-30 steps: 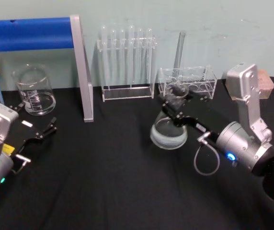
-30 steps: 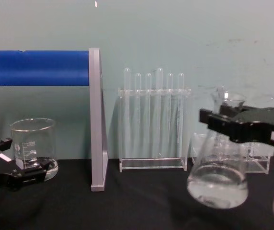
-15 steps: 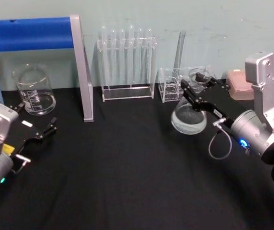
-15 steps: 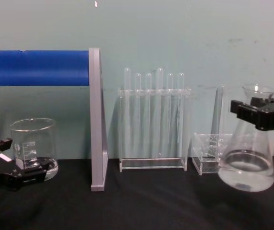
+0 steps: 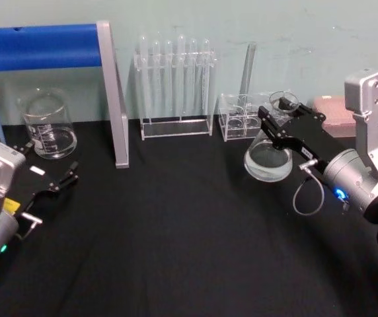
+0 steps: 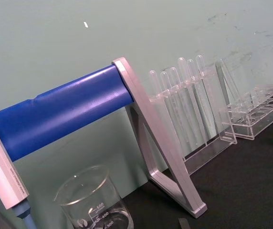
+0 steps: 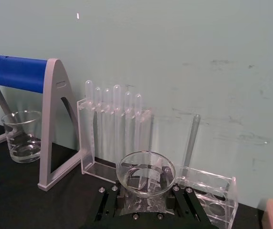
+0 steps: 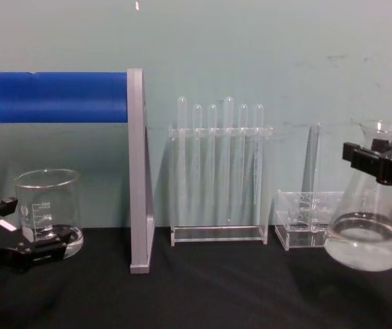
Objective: Grasp the erlenmeyer flask with one hand, shake it three times, then place it back.
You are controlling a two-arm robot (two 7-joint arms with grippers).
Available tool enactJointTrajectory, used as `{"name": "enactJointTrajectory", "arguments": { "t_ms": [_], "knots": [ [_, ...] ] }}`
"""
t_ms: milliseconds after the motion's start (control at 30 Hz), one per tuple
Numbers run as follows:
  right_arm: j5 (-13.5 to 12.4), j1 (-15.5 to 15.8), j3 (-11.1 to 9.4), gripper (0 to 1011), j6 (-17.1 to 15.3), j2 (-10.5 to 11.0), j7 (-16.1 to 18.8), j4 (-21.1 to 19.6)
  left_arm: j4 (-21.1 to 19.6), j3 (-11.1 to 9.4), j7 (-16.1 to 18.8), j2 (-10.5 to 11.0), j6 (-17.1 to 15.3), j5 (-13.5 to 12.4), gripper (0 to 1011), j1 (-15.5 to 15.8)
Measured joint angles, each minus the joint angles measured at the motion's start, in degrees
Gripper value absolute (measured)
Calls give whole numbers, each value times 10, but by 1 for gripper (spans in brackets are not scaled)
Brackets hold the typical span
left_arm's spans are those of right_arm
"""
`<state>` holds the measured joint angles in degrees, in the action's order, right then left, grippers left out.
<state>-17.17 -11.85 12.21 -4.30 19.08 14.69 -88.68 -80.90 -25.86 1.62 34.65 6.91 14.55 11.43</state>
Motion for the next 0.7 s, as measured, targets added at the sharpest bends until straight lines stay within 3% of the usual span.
{"name": "enactJointTrajectory", "arguments": {
  "t_ms": [400,700],
  "knots": [
    [-1,13,11,453,-5,-2,22,-21,0,0,0,0,0,0,1001,0],
    [-10,28,33,453,-8,5,43,-47,0,0,0,0,0,0,1001,0]
  ]
}}
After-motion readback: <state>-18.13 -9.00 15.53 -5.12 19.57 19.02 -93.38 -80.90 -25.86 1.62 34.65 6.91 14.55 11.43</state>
